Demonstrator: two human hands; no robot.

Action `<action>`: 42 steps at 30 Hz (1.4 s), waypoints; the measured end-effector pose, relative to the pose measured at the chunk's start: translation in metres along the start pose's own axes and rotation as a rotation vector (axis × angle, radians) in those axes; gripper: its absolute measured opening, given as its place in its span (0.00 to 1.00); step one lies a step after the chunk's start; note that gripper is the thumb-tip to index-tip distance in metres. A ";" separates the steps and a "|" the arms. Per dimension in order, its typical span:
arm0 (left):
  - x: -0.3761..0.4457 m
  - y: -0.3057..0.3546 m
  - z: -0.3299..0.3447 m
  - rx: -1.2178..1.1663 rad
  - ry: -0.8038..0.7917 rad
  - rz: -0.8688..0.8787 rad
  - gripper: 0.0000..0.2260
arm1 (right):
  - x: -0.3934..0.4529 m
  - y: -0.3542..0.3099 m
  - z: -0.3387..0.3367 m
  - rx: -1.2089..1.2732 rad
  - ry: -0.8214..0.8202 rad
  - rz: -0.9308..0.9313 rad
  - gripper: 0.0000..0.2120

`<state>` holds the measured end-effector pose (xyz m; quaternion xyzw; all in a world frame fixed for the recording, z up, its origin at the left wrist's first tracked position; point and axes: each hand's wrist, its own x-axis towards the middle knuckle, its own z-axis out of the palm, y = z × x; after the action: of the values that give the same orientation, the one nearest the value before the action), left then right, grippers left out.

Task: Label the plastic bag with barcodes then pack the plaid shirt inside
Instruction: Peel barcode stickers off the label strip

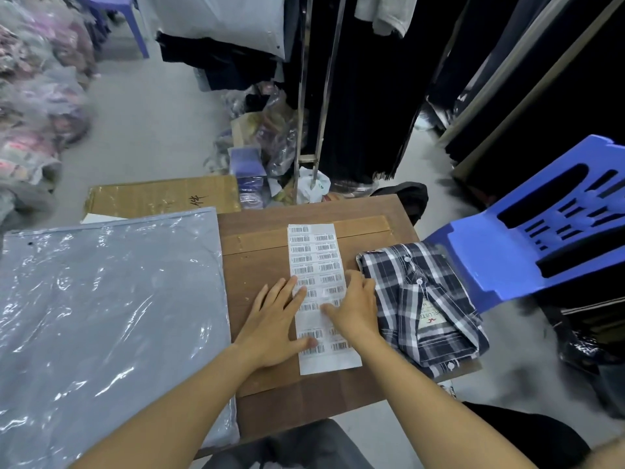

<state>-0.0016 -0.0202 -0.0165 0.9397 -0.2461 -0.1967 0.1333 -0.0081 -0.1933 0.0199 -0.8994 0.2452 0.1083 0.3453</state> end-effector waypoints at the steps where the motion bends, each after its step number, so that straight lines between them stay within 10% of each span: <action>1: 0.000 0.000 -0.001 -0.014 -0.002 -0.009 0.46 | 0.001 -0.001 -0.001 0.064 -0.006 0.035 0.34; 5: 0.000 0.001 -0.009 -0.158 -0.006 -0.069 0.47 | 0.006 -0.003 -0.007 0.407 -0.133 0.179 0.29; 11: 0.005 0.011 -0.054 -0.985 0.173 -0.433 0.51 | 0.015 -0.031 -0.036 0.939 -0.339 0.157 0.11; 18: 0.007 0.009 -0.105 -1.561 0.081 -0.306 0.21 | 0.021 -0.070 -0.065 1.147 -0.523 0.120 0.13; 24: 0.009 0.009 -0.124 -1.599 0.107 -0.230 0.17 | 0.021 -0.089 -0.068 1.037 -0.427 0.090 0.16; 31: 0.014 0.003 -0.121 -1.556 0.244 -0.353 0.14 | 0.009 -0.081 -0.049 0.370 0.241 -0.401 0.14; 42: 0.014 0.009 -0.116 -1.545 0.341 -0.402 0.14 | 0.001 -0.069 -0.024 0.169 0.078 -0.498 0.06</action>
<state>0.0565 -0.0176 0.0850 0.6258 0.1559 -0.1855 0.7414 0.0290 -0.1654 0.0769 -0.9034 0.0374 -0.0356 0.4256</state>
